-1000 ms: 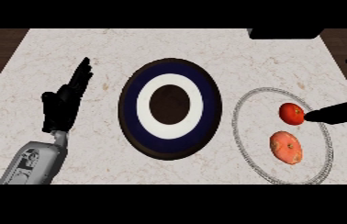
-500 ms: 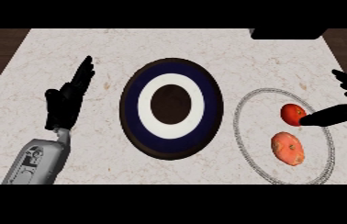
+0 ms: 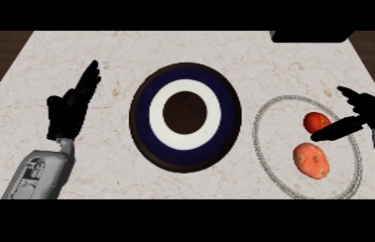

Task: Pick the tomato from the placemat and place it in the plate

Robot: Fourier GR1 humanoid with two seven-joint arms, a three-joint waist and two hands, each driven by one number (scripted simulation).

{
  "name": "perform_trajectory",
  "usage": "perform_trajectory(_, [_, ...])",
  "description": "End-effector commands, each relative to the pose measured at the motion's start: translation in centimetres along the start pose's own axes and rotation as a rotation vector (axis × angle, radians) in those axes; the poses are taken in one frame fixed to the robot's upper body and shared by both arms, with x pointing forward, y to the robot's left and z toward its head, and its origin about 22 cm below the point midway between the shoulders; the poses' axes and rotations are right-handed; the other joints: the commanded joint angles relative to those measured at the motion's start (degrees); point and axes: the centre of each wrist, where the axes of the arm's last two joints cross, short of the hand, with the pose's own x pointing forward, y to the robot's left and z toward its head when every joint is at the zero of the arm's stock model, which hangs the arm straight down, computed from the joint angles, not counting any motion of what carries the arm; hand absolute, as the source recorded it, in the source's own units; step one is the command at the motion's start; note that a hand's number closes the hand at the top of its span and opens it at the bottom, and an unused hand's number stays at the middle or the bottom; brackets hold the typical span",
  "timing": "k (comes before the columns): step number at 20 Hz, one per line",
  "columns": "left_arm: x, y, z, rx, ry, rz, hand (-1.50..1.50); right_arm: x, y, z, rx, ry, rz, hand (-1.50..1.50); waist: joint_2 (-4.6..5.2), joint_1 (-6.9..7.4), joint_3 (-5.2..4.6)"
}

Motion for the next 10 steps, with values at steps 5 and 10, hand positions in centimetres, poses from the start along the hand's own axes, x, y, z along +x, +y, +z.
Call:
perform_trajectory(5, [-1.7,-1.5,1.2,0.005,0.001,0.006,0.00,-1.1,1.3,-2.6,0.031,0.025,-0.004,-1.50,-0.01,-0.09,0.00])
perform_trajectory(10, [-0.9,-0.5,-0.2,0.006,-0.007,-0.006,0.00,-3.0,4.7,-2.6,0.064,0.033,0.010,-1.50,-0.01,-0.27,0.00])
